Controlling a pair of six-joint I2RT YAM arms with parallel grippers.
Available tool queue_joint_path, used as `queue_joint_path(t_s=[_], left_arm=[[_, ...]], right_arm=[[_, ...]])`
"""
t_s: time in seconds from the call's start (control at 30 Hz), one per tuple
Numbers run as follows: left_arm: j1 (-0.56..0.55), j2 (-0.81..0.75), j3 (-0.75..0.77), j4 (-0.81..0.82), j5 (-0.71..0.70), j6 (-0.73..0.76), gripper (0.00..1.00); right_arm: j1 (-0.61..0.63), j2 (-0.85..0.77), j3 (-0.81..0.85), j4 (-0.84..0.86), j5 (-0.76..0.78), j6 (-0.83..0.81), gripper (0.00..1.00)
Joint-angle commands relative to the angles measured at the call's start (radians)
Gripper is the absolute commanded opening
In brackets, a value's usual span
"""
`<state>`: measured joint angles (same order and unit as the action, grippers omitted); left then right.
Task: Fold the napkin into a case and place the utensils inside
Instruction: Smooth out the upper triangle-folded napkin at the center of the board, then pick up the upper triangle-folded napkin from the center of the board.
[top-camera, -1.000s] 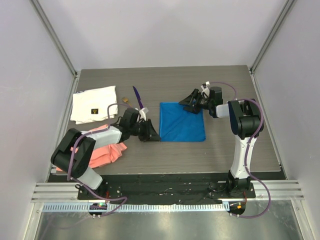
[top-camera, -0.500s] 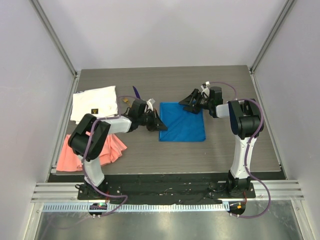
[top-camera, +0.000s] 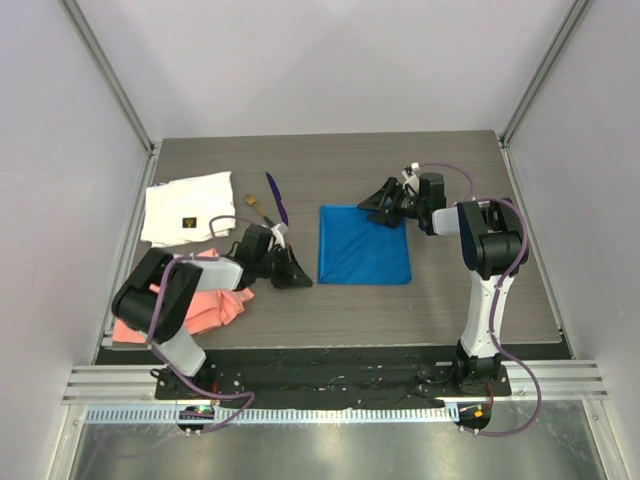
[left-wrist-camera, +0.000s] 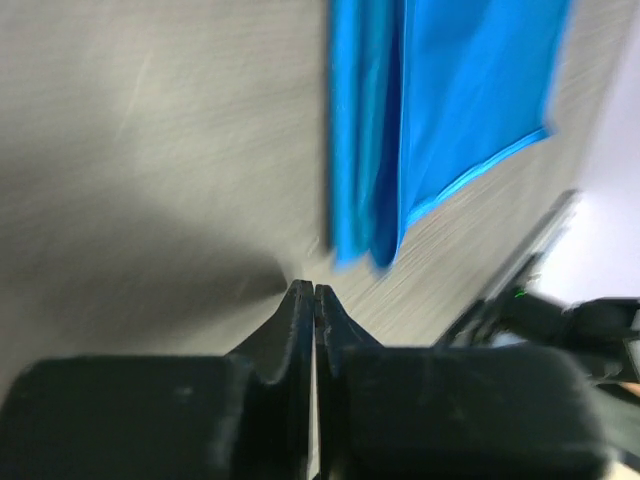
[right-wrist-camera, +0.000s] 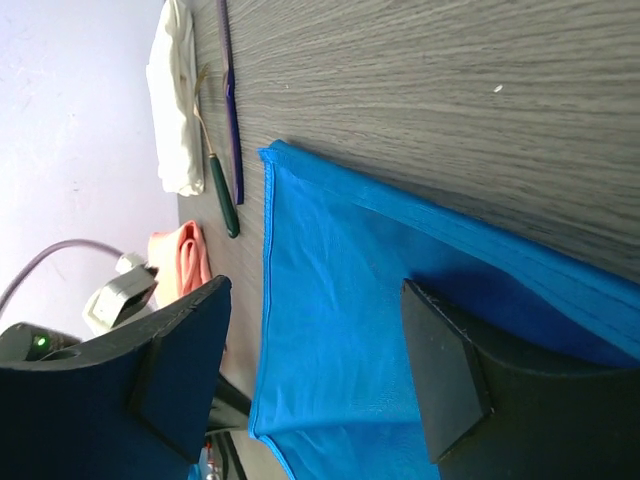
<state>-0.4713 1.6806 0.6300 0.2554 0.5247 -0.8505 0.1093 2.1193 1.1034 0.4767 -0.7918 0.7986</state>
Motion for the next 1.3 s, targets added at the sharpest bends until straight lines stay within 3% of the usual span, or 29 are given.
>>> queue_joint_path(t_s=[0.0, 0.1, 0.13, 0.2, 0.27, 0.4, 0.47, 0.53, 0.63, 0.73, 0.8, 0.87, 1.0, 1.13, 1.2, 1.27], left_arm=[[0.0, -0.168, -0.001, -0.286, -0.104, 0.128, 0.15], [-0.001, -0.24, 0.048, -0.335, -0.066, 0.107, 0.34], [-0.009, -0.252, 0.057, -0.335, -0.06, 0.075, 0.38], [-0.019, -0.248, 0.095, -0.344, -0.045, 0.05, 0.55], [-0.039, -0.234, 0.126, -0.347, -0.043, 0.042, 0.58], [-0.069, -0.222, 0.166, -0.38, -0.106, 0.082, 0.56], [-0.07, -0.216, 0.175, -0.384, -0.123, 0.068, 0.54], [-0.07, -0.213, 0.195, -0.387, -0.124, 0.054, 0.53], [-0.069, -0.24, 0.235, -0.41, -0.144, 0.033, 0.52], [-0.063, -0.278, 0.301, -0.541, -0.245, 0.041, 0.52], [-0.052, -0.295, 0.335, -0.62, -0.294, 0.042, 0.52], [-0.026, -0.331, 0.355, -0.676, -0.316, 0.042, 0.53], [0.043, -0.412, 0.358, -0.722, -0.321, 0.034, 0.54], [0.095, -0.511, 0.353, -0.76, -0.299, 0.048, 0.55], [0.12, -0.548, 0.337, -0.762, -0.292, 0.05, 0.55], [0.132, -0.591, 0.326, -0.754, -0.282, 0.047, 0.56]], right_arm=[[-0.008, -0.065, -0.001, -0.18, 0.114, -0.096, 0.77], [0.003, -0.165, 0.022, -0.306, 0.158, -0.133, 0.85], [0.009, -0.218, 0.035, -0.355, 0.176, -0.171, 1.0], [0.013, -0.268, 0.067, -0.514, 0.245, -0.205, 0.99], [0.023, -0.355, 0.084, -0.616, 0.34, -0.287, 1.0], [0.069, -0.491, 0.111, -0.869, 0.552, -0.449, 1.0], [0.125, -0.585, 0.092, -0.889, 0.632, -0.519, 1.0], [0.157, -0.66, -0.018, -0.795, 0.762, -0.481, 1.0], [0.181, -0.745, -0.132, -0.701, 0.57, -0.62, 1.0], [0.321, -0.817, -0.184, -0.708, 0.717, -0.792, 0.99], [0.393, -0.84, -0.2, -0.742, 0.721, -0.922, 1.0], [0.435, -0.84, -0.186, -0.806, 0.655, -1.033, 0.95], [0.615, -0.805, -0.174, -0.938, 0.743, -1.324, 0.93], [0.63, -0.716, -0.151, -1.047, 0.706, -1.606, 0.82], [0.632, -0.645, -0.12, -1.081, 0.703, -1.642, 0.79], [0.633, -0.561, -0.064, -1.136, 0.694, -1.662, 0.69]])
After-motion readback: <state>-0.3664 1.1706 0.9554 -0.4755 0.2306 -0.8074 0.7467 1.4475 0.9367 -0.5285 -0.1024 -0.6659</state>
